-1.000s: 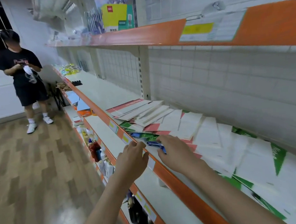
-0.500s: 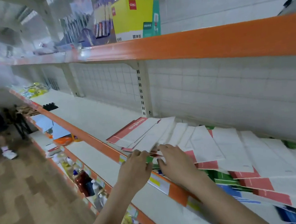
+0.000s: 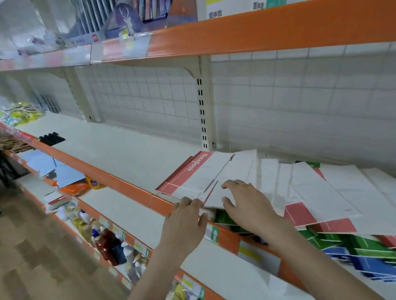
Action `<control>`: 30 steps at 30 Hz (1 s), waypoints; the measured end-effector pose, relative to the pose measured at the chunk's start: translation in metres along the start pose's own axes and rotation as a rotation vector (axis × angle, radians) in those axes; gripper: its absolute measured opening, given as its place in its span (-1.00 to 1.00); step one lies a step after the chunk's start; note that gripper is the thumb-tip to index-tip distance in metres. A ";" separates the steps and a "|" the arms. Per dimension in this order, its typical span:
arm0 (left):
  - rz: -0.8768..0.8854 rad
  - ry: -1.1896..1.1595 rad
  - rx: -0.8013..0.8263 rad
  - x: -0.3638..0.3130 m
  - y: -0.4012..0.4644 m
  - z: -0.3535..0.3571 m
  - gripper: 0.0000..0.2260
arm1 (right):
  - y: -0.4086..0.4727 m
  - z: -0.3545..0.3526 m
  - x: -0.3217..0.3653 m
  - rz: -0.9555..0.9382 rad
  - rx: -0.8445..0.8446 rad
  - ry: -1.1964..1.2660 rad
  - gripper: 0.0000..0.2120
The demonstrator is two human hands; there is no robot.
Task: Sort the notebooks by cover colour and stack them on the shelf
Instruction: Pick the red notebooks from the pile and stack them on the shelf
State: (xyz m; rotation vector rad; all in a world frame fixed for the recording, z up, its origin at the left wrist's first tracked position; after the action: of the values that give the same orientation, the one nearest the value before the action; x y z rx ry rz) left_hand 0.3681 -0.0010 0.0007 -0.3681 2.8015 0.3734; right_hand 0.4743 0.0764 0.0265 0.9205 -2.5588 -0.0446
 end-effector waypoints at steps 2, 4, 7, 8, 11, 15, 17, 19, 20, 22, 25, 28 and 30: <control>0.010 -0.051 0.009 0.010 0.008 -0.001 -0.69 | 0.013 0.005 0.003 0.016 0.015 -0.005 -0.63; 0.027 -0.097 0.018 0.018 0.016 -0.002 -0.69 | 0.027 0.009 0.007 0.024 0.027 -0.007 -0.62; 0.032 -0.108 0.011 0.034 0.033 -0.005 -0.69 | 0.050 0.017 0.014 0.040 0.047 -0.009 -0.61; 0.027 -0.102 0.011 0.042 0.041 -0.006 -0.69 | 0.059 0.020 0.015 0.047 0.056 -0.014 -0.61; 0.023 -0.066 0.023 0.061 0.073 -0.006 -0.69 | 0.083 0.026 0.015 0.075 0.070 -0.039 -0.59; 0.037 0.026 0.150 0.072 0.111 0.009 -0.67 | 0.102 0.038 0.012 0.101 0.106 -0.073 -0.59; 0.021 0.053 0.192 0.077 0.126 0.017 -0.67 | 0.109 0.043 0.007 0.115 0.106 -0.080 -0.60; -0.014 0.084 0.212 0.084 0.139 0.022 -0.63 | 0.114 0.046 0.001 0.135 0.107 -0.081 -0.60; -0.034 0.105 0.223 0.088 0.144 0.024 -0.59 | 0.115 0.048 -0.001 0.145 0.111 -0.079 -0.60; -0.069 0.134 0.248 0.096 0.154 0.026 -0.50 | 0.118 0.051 -0.004 0.152 0.109 -0.087 -0.60; -0.076 0.139 0.295 0.097 0.166 0.030 -0.44 | 0.120 0.053 -0.007 0.148 0.074 -0.104 -0.64; -0.063 0.135 0.300 0.095 0.171 0.031 -0.44 | 0.121 0.052 -0.008 0.167 0.036 -0.104 -0.67; -0.059 0.144 0.290 0.095 0.172 0.032 -0.44 | 0.121 0.051 -0.008 0.187 0.020 -0.119 -0.69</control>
State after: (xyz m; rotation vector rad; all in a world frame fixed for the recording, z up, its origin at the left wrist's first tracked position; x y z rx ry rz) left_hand 0.2385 0.1492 -0.0218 -0.4233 2.9183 -0.0772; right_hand 0.3867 0.1706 -0.0032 0.7012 -2.7489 -0.0198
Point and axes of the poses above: each hand's wrist, its own y-axis towards the middle knuckle, its own z-axis out of the palm, x = y × z, the point moved 9 cm from there along y, towards the middle knuckle, and after that the axes turned 5 degrees about z, right-handed, at the moved point
